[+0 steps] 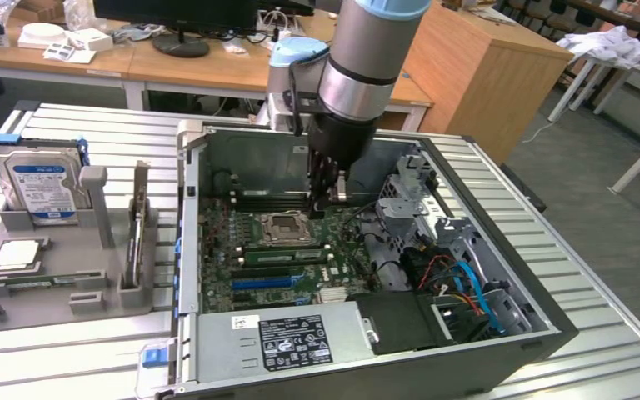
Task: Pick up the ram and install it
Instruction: 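Insert the ram into the slot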
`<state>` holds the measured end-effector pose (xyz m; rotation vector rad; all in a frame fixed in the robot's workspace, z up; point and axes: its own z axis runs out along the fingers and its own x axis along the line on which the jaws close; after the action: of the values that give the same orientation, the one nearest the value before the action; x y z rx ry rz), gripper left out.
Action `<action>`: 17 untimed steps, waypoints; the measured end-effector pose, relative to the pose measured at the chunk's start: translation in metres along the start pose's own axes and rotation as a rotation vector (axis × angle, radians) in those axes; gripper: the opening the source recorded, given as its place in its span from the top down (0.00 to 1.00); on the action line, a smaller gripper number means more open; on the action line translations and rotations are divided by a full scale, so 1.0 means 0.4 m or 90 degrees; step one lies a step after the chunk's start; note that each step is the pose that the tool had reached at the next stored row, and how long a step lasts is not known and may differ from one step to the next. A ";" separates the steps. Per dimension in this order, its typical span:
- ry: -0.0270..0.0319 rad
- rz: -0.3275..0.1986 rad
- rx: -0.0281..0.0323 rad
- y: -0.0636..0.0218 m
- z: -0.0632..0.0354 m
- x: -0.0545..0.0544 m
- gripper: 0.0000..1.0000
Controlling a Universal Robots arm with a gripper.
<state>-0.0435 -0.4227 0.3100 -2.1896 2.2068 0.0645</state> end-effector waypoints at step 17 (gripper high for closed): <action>0.0001 0.000 -0.0073 0.000 -0.031 -0.002 0.80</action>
<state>-0.0432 -0.4227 0.3224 -2.1947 2.2127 0.0772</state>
